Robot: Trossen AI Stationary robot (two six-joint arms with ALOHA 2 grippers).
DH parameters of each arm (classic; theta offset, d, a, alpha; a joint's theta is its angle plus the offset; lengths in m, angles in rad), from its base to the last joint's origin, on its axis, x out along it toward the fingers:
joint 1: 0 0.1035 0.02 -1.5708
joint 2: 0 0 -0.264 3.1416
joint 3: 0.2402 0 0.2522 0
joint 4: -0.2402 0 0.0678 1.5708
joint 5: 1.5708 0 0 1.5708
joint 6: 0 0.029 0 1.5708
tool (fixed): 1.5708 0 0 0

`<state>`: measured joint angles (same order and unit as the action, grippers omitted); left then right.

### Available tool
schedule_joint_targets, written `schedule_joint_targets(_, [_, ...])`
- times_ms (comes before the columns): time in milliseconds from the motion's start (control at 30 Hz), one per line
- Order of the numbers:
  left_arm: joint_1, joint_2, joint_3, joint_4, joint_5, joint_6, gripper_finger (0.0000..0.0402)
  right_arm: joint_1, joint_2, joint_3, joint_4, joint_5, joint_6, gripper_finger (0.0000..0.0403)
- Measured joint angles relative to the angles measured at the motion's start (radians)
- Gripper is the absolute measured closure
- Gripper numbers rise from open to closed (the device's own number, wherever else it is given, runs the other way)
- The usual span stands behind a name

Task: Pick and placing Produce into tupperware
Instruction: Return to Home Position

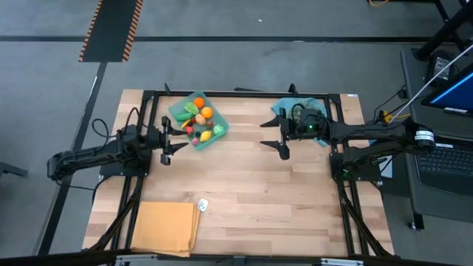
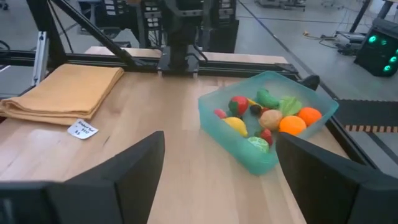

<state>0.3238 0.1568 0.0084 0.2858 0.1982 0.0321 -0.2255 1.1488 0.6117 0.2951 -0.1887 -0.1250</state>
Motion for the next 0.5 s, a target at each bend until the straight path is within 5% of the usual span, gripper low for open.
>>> schedule_joint_targets(500, [-0.017, 0.006, 0.000, -0.167, -0.121, -0.028, 0.0217, 0.063, 0.000, -0.044, 0.160, 0.000, -0.028, 0.0096])
